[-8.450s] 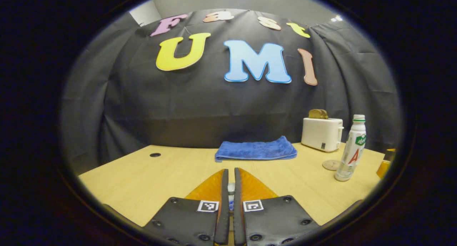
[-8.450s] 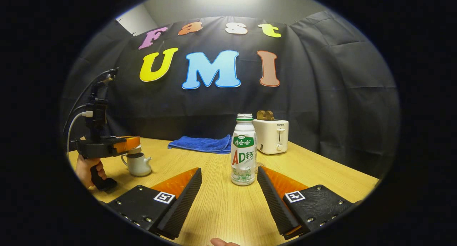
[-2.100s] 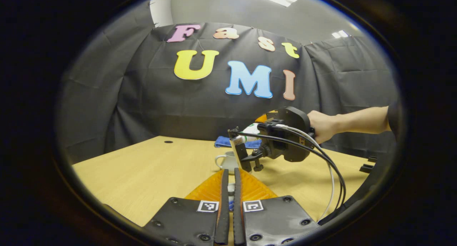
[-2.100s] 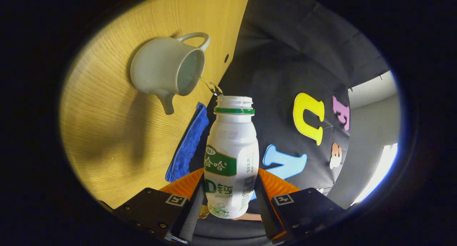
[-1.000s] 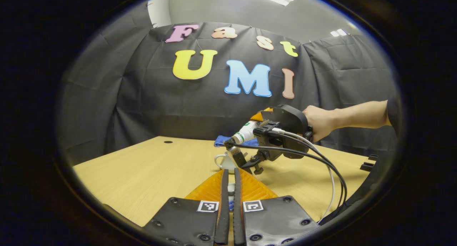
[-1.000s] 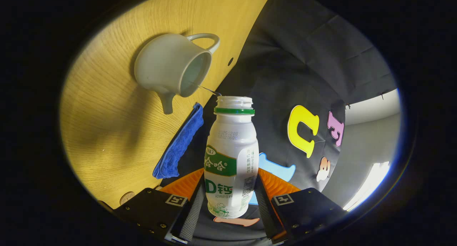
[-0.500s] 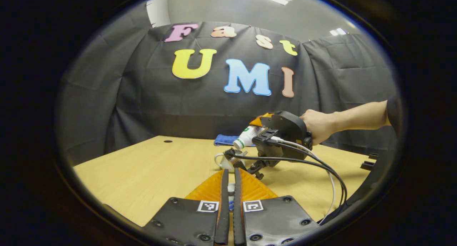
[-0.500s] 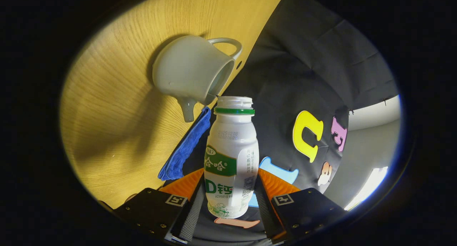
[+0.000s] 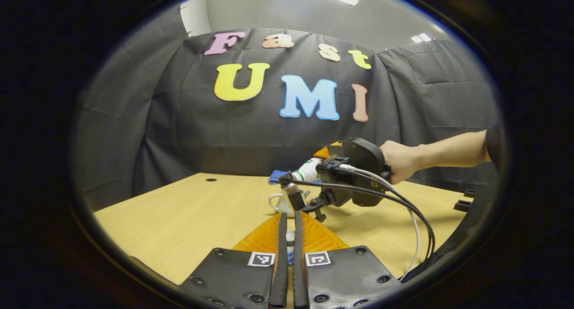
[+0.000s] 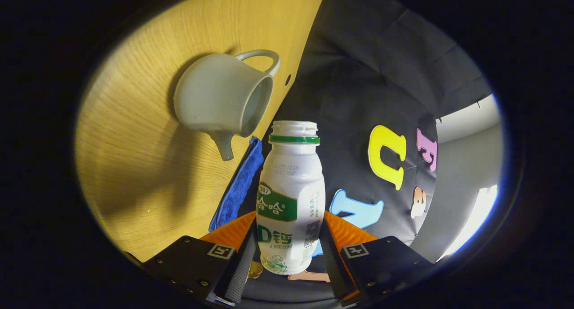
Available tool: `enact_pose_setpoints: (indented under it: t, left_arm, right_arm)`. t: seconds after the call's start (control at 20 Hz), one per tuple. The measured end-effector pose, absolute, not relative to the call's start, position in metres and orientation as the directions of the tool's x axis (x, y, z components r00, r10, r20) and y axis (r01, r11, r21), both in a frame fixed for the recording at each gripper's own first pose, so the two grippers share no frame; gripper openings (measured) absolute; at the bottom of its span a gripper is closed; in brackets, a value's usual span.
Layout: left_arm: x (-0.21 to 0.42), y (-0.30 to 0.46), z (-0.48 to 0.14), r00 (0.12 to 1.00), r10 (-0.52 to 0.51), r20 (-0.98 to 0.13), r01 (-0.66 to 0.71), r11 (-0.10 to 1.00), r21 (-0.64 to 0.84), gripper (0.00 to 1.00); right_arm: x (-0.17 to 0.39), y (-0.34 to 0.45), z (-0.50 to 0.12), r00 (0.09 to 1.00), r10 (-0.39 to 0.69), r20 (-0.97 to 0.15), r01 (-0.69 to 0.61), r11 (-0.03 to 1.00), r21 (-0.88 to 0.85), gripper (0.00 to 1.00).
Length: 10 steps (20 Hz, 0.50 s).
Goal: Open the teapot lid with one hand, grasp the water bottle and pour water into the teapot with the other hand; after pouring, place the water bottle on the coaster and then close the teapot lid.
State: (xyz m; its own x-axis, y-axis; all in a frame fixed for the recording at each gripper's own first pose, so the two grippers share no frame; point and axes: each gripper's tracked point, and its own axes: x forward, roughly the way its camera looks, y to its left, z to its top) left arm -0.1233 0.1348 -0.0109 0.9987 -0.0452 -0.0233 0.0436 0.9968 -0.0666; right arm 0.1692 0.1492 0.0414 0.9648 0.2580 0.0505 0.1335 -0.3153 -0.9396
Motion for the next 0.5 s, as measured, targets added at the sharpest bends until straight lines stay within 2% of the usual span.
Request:
enact_pose_setpoints:
  t: [0.05,0.1,0.15,0.2,0.25,0.3,0.35,0.4,0.45,0.5]
  left_arm:
    - [-0.123,0.136,-0.013,0.999,-0.046,-0.026,0.044,0.997,-0.068,0.11]
    - [-0.123,0.136,-0.013,0.999,-0.047,-0.029,0.044,0.997,-0.071,0.15]
    - [-0.123,0.134,-0.014,0.998,-0.049,-0.027,0.047,0.996,-0.076,0.11]
    - [-0.122,0.134,-0.012,0.998,-0.051,-0.021,0.049,0.995,-0.083,0.11]
    - [-0.122,0.135,-0.011,0.999,-0.051,-0.014,0.050,0.995,-0.088,0.15]
    - [-0.123,0.135,-0.009,0.999,-0.053,-0.006,0.052,0.994,-0.092,0.11]
    - [-0.125,0.136,-0.005,0.998,-0.055,0.005,0.055,0.994,-0.097,0.11]
    - [-0.123,0.135,0.000,0.998,-0.060,0.019,0.062,0.993,-0.100,0.15]
    - [-0.116,0.135,0.006,0.998,-0.063,0.029,0.066,0.993,-0.100,0.11]
    - [-0.108,0.136,0.012,0.998,-0.061,0.033,0.064,0.993,-0.096,0.11]
  right_arm:
    - [0.171,0.147,0.041,0.968,0.249,0.043,0.114,-0.280,-0.953,0.72]
    - [0.171,0.146,0.039,0.970,0.242,0.031,0.091,-0.238,-0.967,0.72]
    - [0.175,0.146,0.040,0.971,0.236,0.020,0.067,-0.191,-0.979,0.73]
    - [0.175,0.145,0.038,0.973,0.232,0.009,0.043,-0.140,-0.989,0.73]
    - [0.175,0.142,0.037,0.973,0.231,-0.004,0.016,-0.085,-0.996,0.73]
    - [0.172,0.140,0.036,0.973,0.232,-0.011,-0.005,-0.027,-1.000,0.73]
    - [0.168,0.139,0.039,0.973,0.232,-0.007,-0.015,0.033,-0.999,0.73]
    - [0.165,0.137,0.044,0.972,0.235,0.003,-0.021,0.097,-0.995,0.73]
    - [0.164,0.136,0.048,0.972,0.236,0.009,-0.029,0.158,-0.987,0.73]
    - [0.162,0.134,0.052,0.971,0.240,0.020,-0.034,0.218,-0.975,0.73]
